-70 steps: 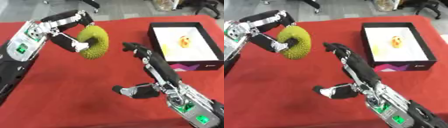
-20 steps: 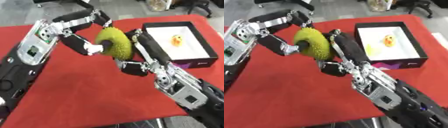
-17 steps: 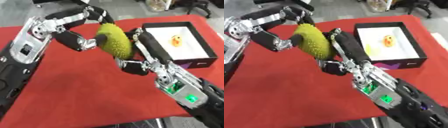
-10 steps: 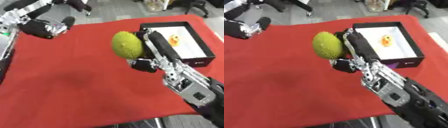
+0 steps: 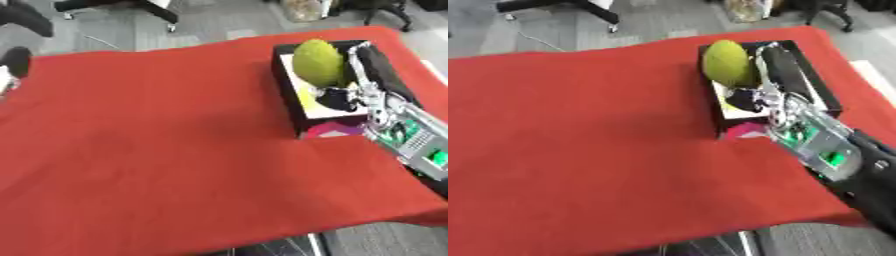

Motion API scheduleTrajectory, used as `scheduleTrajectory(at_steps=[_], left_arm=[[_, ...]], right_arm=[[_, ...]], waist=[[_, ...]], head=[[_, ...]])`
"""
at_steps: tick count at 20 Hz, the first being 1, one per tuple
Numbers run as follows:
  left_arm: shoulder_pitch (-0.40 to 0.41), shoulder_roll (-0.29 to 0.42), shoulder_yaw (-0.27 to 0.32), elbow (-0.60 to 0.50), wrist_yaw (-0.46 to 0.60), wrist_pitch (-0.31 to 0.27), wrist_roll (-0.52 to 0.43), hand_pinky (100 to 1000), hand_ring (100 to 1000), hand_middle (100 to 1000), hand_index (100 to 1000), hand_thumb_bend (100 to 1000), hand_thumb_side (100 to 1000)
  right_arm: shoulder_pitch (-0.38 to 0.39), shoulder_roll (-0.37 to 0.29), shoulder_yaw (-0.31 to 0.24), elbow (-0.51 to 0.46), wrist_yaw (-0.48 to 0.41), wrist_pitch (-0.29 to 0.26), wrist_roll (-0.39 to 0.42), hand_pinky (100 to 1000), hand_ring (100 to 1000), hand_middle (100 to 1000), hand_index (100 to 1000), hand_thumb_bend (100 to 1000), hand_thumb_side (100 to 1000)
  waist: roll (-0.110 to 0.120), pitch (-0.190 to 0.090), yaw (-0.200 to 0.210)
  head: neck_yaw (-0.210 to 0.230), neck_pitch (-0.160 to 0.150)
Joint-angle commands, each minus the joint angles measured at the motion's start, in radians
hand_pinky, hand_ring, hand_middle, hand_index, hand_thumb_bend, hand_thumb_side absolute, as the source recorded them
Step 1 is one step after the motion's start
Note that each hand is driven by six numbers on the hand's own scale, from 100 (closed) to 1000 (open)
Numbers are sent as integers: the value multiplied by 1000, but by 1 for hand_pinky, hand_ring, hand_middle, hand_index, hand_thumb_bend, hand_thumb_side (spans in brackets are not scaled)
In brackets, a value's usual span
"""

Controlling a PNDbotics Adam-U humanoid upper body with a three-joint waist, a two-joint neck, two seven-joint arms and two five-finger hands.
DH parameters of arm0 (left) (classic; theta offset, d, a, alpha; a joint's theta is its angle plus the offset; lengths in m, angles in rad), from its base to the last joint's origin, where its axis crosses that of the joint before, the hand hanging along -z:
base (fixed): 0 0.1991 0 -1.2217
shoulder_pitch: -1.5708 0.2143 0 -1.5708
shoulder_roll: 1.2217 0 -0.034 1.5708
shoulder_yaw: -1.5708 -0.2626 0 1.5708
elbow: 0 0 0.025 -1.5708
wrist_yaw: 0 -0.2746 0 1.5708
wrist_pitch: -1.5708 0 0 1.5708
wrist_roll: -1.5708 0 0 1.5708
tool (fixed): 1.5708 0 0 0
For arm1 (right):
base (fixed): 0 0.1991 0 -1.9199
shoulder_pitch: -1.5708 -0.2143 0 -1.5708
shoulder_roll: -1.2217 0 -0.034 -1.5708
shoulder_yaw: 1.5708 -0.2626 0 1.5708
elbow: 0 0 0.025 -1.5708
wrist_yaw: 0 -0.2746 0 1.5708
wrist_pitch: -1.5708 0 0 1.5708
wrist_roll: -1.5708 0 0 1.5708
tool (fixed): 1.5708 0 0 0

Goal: Pick up the objects with one hand, pass them to the other hand, and then place them into the box on the other side of the table.

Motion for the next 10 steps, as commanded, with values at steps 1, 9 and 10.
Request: scheduleTrajectory(at_steps=[1, 9, 10], left_arm=[[29, -19, 64, -93, 41, 61, 40, 737, 641, 634, 712, 100, 558], [128, -76, 133, -203, 40, 166, 76, 727, 630, 622, 701, 100, 597], [139, -85, 140, -209, 39, 179, 80, 723, 626, 617, 696, 100, 604]], right_arm=[[-7, -63, -34, 128, -50, 22, -33, 747, 965, 786, 976, 653, 315], [64, -120, -151, 54, 64, 21, -46, 835, 1000, 935, 1000, 884, 491], [82, -127, -173, 6, 79, 28, -60, 827, 1000, 928, 1000, 871, 503]], waist=[[-5, -11, 9], [-21, -13, 20], [-25, -14, 18]], head=[[-24, -3], [-30, -3], [-25, -3]])
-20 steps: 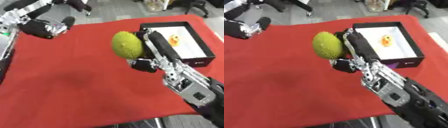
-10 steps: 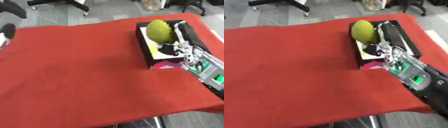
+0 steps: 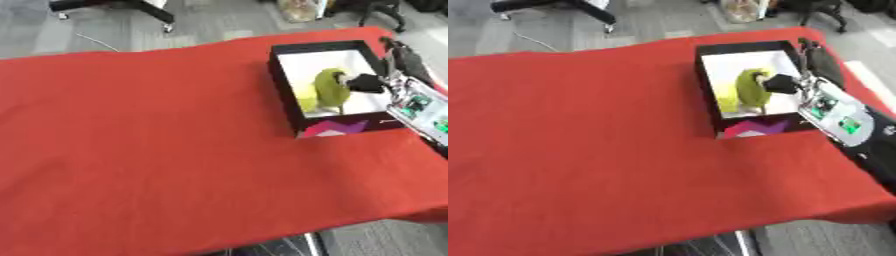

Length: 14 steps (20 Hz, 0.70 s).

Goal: Pick up the objects with one hand, pass them to the other hand, and then place them into the box on the other side of the table.

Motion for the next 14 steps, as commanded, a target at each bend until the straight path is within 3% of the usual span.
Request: scheduleTrajectory(at_steps=[1, 2, 3, 4, 5, 9, 10, 14], left_arm=[[12, -10, 30, -40, 0, 39, 12, 720, 622, 613, 692, 100, 608], [24, -20, 38, -45, 0, 53, 18, 716, 617, 608, 686, 100, 614], [32, -28, 43, -48, 0, 65, 25, 712, 614, 604, 681, 100, 618], [41, -38, 49, -50, 0, 79, 32, 710, 611, 600, 675, 100, 627], [50, -47, 53, -53, -1, 90, 39, 709, 610, 600, 674, 100, 629], [82, -83, 63, -54, -14, 131, 62, 703, 609, 598, 666, 100, 655], [88, -92, 64, -55, -17, 138, 67, 702, 609, 597, 665, 100, 663], [112, -129, 69, -56, -21, 156, 100, 702, 613, 600, 662, 100, 684]], right_arm=[[31, -61, -78, -142, 51, 45, -72, 819, 1000, 921, 1000, 849, 506], [57, -58, -104, -215, 67, 50, -101, 812, 1000, 911, 1000, 807, 505], [85, -53, -123, -285, 78, 58, -130, 804, 1000, 896, 1000, 804, 605], [110, -40, -140, -348, 89, 60, -160, 797, 1000, 881, 1000, 712, 463], [129, -21, -152, -382, 103, 41, -191, 794, 1000, 874, 1000, 703, 466], [184, 117, -147, -413, 185, -156, -298, 768, 970, 817, 1000, 610, 496], [194, 155, -134, -414, 209, -208, -306, 757, 963, 806, 1000, 540, 529], [226, 343, -54, -415, 349, -415, -265, 742, 964, 796, 1000, 482, 546]], waist=[[-7, -14, -4], [-11, -13, -7], [-14, -13, -9], [-17, -12, -12], [-20, -11, -14], [-29, -11, -27], [-29, -11, -30], [-23, -9, -50]], head=[[7, -3], [13, -3], [18, -3], [21, -3], [24, -3], [55, -3], [64, -3], [117, -3]])
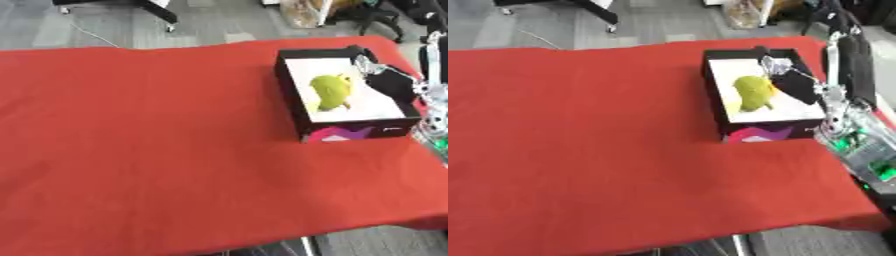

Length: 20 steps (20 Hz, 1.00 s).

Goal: Pick up the objects with one hand, pass them to the other hand, and then place them into the box on the other side of the table.

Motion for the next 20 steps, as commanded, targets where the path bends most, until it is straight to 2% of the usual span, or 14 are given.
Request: scheduleTrajectory(at_steps=[1, 5, 9, 15, 20], left_arm=[[4, -16, 10, -20, -4, 12, 26, 703, 616, 603, 663, 100, 696], [31, -41, 8, -17, -3, 18, 35, 706, 624, 611, 673, 100, 734], [54, -68, 3, -17, -14, 18, 32, 708, 628, 615, 682, 100, 763], [69, -80, 1, -8, 6, 6, 56, 706, 623, 610, 678, 100, 784], [80, -91, -5, -1, 21, 14, 64, 705, 622, 612, 706, 100, 802]], right_arm=[[3, 121, 48, -21, 98, -118, 2, 734, 963, 788, 1000, 470, 547], [-2, 275, 109, -21, 146, -176, -23, 712, 958, 769, 999, 449, 539], [1, 372, 162, -21, 142, -209, -85, 695, 948, 750, 992, 429, 516], [31, 423, 213, -18, 106, -214, -135, 679, 940, 720, 977, 432, 488], [29, 430, 240, -4, 104, -220, -127, 678, 935, 712, 972, 431, 489]], waist=[[4, -8, -9], [12, -6, -33], [15, -10, -59], [29, -9, -66], [29, -19, -64]], head=[[39, -3], [84, -3], [125, -3], [183, -3], [214, -3]])
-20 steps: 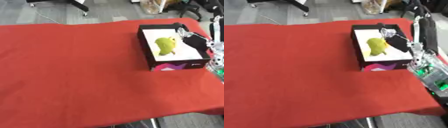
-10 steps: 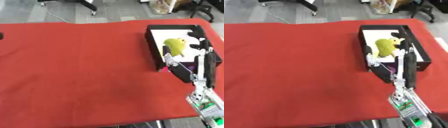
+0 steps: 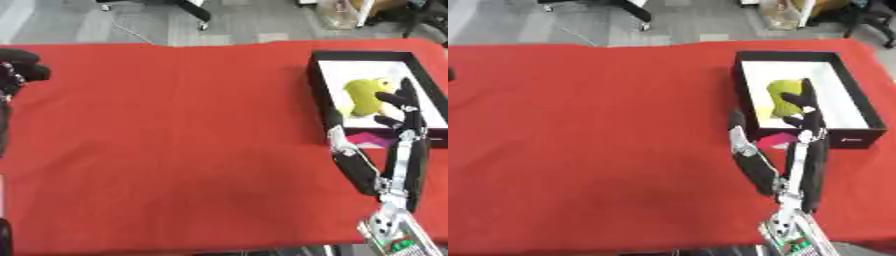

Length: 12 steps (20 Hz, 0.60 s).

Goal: Pick up the objects with one hand, pass them to the other hand, and then place them into the box on the other side of the table.

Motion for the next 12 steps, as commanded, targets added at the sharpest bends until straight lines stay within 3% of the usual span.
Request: scheduleTrajectory(at_steps=[1, 6, 10, 12], left_arm=[[-1, 2, -6, -7, 9, 5, 6, 705, 622, 612, 707, 100, 806], [15, -1, -9, -2, 5, 6, -2, 706, 625, 616, 717, 100, 831], [19, -4, -13, 1, 2, 1, -7, 709, 629, 620, 739, 100, 864], [20, -5, -16, 4, 2, 1, -8, 712, 634, 626, 777, 130, 931]], right_arm=[[-8, 1, 10, -4, -1, -3, 6, 677, 935, 711, 971, 429, 489], [-5, 5, 17, 7, -3, -1, 10, 676, 933, 709, 970, 422, 489], [-3, 7, 19, 15, -4, 0, 5, 675, 933, 707, 970, 421, 487], [-2, 9, 19, 19, -3, -1, 2, 675, 932, 705, 970, 421, 485]], waist=[[0, -17, 3], [1, -24, 6], [2, -23, 5], [2, -21, 4]], head=[[21, -3], [61, -3], [63, -3], [60, -3]])
